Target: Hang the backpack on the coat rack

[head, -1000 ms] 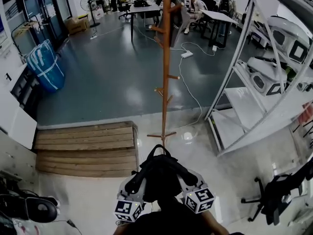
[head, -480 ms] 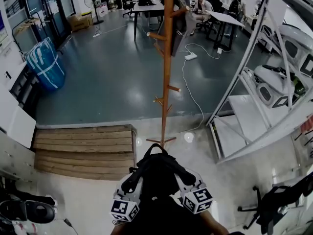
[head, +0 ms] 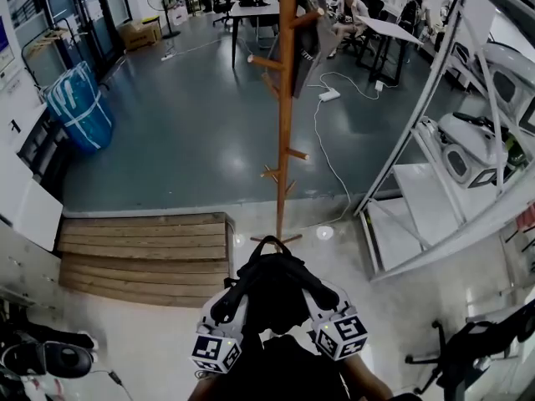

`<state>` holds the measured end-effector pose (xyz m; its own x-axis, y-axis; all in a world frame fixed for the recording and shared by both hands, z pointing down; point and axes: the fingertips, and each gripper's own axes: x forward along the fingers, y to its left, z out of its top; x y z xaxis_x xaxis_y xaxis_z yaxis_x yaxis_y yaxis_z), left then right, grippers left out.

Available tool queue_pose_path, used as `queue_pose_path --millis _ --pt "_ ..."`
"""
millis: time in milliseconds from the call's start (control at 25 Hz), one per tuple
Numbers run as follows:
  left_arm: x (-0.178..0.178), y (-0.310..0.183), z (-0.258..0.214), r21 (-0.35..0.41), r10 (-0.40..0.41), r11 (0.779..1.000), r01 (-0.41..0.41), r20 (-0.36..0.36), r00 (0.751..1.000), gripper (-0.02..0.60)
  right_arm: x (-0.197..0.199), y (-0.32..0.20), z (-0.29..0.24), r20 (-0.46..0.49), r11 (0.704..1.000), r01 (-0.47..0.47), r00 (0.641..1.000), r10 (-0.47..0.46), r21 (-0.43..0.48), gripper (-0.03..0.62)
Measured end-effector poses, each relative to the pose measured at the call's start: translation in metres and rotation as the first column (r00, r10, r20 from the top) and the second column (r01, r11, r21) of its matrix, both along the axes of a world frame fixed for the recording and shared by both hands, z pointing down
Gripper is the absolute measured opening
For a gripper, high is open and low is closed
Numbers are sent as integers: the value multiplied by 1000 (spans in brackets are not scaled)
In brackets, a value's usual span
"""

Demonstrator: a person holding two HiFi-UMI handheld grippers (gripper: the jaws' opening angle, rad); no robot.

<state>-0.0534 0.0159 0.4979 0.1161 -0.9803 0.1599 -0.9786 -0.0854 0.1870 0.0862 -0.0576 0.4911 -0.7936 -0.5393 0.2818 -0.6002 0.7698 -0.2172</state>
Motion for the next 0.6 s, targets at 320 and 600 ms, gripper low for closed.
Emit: queue_pose_path --millis 320,600 --pt "-12 -19 13 -25 20 999 -21 -8 1000 114 -11 -15 14 -8 999 -23 1000 23 -30 77" --pt "-37 -43 28 -48 71 996 -72 -28 997 114 -31 -32 27 -18 996 -76 997 76 -47 77"
